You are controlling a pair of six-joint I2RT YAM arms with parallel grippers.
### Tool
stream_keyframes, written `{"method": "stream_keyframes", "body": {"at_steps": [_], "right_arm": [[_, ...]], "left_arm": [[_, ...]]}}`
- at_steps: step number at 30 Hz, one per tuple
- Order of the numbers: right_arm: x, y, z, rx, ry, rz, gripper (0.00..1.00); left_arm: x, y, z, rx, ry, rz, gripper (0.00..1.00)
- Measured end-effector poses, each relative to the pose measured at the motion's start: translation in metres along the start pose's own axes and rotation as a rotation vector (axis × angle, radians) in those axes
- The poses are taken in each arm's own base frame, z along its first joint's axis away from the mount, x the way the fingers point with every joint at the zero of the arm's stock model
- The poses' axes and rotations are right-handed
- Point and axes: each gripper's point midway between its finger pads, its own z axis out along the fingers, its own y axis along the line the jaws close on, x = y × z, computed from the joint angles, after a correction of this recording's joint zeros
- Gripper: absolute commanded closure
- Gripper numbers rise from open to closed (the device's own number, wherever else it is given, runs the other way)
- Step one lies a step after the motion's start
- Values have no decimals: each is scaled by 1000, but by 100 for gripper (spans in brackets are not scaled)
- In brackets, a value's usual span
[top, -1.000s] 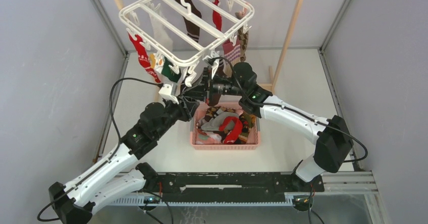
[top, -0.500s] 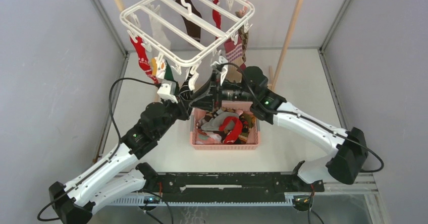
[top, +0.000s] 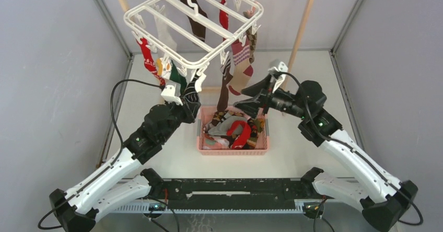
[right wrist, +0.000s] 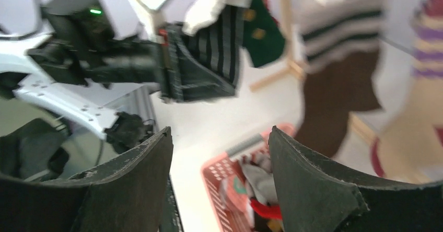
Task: Remove the socks clipped to the hanger
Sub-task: Adjust the hanger on the clothesline.
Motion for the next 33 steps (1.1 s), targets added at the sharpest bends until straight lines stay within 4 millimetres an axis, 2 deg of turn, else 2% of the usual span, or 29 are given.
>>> {"method": "stream_keyframes", "body": {"at_steps": [4,8,12,18,26,29,31,33], "right_arm": [[18,-46,-28,161,0,42,25],[40,-86,-49,286,9,121,25],[53,-109,-62,349,0,184,25],[55,-116,-56,319,-13,222,25],[53,-111,-42,238,-24,227,25],[57,-105,-29,197,-2,213,25],[62,-92,-13,148,29,197,24],[63,-88,2,139,44,176,23]], "left_arm": [[-3,-1,-1,0,-1,0,77],[-3,1,-3,-11,11,5,77],[-3,6,-6,-36,16,9,76],[-8,13,-13,-76,15,13,76],[-13,25,-20,-118,9,7,76],[-13,25,-21,-116,8,3,76],[-12,23,-20,-110,13,0,76],[-11,22,-20,-100,18,-2,76]]}}
